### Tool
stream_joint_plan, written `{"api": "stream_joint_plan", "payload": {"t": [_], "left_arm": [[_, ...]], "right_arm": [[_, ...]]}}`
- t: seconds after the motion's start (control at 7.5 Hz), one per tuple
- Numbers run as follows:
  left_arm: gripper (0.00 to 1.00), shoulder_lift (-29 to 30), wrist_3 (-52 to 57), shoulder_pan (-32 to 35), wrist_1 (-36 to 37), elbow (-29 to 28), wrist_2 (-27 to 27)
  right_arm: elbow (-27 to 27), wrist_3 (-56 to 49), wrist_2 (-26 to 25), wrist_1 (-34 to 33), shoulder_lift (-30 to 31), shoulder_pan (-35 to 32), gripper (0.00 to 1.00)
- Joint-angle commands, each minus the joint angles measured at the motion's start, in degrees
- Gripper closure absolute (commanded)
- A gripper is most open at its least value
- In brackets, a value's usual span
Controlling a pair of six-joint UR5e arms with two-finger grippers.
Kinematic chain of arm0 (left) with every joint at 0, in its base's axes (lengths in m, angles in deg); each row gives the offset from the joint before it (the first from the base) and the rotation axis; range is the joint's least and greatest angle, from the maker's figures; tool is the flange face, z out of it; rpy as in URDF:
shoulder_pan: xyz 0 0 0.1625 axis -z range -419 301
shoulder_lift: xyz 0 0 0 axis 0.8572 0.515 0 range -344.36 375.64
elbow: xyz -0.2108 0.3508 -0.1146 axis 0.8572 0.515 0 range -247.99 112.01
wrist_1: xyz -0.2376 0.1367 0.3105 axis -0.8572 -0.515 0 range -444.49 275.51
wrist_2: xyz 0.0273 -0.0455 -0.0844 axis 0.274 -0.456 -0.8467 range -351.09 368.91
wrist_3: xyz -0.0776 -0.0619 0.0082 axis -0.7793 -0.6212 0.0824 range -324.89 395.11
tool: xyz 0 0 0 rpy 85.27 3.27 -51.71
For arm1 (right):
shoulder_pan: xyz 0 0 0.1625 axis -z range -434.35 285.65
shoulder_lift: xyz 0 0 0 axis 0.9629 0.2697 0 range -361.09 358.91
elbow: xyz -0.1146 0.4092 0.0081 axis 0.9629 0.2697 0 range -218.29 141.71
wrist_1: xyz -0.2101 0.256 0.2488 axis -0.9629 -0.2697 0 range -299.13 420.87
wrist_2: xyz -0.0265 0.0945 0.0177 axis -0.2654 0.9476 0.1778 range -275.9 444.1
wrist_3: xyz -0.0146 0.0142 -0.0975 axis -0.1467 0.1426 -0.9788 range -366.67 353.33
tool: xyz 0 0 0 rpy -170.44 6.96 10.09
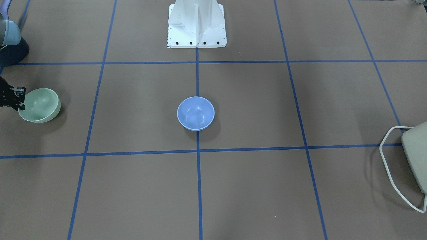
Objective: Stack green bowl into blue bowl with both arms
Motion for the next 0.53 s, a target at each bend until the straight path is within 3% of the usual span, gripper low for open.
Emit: {"api": "stream_joint_plan", "payload": {"t": [0.0,0.4], "left_arm": [[0.02,-0.07,-0.05,0.06,-0.01,-0.06,0.0],[0.02,-0.94,0.04,0.06,-0.18,0.02,-0.18]], "right_arm": [[0.34,-0.09,-0.01,0.0,0.1,0.29,0.96],[-1.67,-0.27,1.22,-0.52,-2.6,-0.75,1.0]]}}
